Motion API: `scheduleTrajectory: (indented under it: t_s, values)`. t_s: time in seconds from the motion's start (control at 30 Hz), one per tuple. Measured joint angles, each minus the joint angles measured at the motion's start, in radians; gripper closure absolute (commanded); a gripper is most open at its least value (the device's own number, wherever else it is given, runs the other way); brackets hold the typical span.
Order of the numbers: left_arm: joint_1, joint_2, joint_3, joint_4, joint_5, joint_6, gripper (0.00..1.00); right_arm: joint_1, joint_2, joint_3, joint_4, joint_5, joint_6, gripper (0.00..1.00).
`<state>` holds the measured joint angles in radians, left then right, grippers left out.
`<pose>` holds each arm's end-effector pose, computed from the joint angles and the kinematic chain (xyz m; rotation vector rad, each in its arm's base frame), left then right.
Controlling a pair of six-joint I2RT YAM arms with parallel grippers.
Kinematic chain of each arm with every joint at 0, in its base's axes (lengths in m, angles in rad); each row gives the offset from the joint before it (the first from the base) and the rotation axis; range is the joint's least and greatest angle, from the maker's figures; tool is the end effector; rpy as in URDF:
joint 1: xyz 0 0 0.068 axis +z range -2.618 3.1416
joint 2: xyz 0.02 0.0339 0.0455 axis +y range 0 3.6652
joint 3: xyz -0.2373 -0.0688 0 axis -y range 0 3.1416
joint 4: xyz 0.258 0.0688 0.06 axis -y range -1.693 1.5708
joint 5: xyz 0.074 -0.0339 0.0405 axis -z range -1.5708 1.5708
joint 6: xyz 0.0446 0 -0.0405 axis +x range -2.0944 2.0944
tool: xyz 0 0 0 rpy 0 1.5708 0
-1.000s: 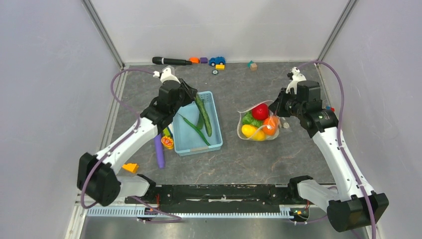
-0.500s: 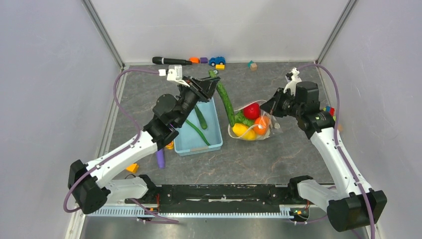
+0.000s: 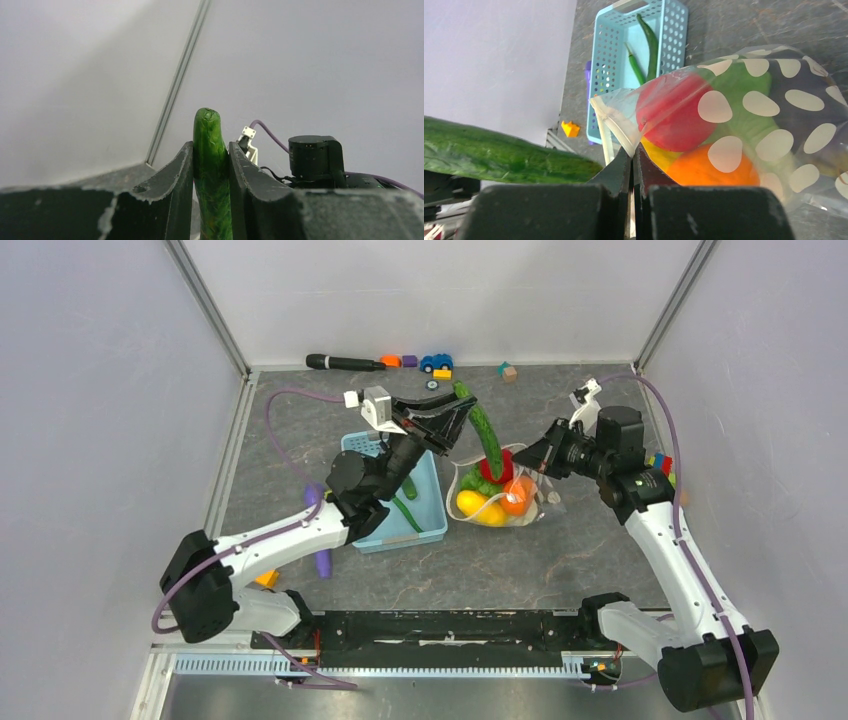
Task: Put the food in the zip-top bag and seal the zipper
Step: Place the fake vegetable in the zipper food storage bag.
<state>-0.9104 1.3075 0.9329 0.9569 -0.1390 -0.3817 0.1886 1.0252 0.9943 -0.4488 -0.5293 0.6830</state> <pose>0.2006 -0.2481 0.3690 0.1428 1.0446 -1.1101 0.2476 0.0702 0.3164 0.1812 2.1483 1.0677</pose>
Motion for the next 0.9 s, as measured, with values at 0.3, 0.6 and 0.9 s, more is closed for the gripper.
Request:
scheduleTrajectory:
  t_s: [0.3,0.6,0.9]
  values:
    - [-0.008,0.117,-0.037,0.252,0.063,0.031,0.98,0.000,-0.008,-0.013,0.019,-0.103,0.084,1.00]
    - [-0.031,0.172,-0.137,0.455,0.031,0.030,0.98,0.000,-0.042,-0.059,0.098,-0.123,0.208,1.00]
    - [-0.097,0.201,-0.188,0.536,-0.097,0.044,0.98,-0.001,-0.071,-0.091,0.172,-0.121,0.290,1.00]
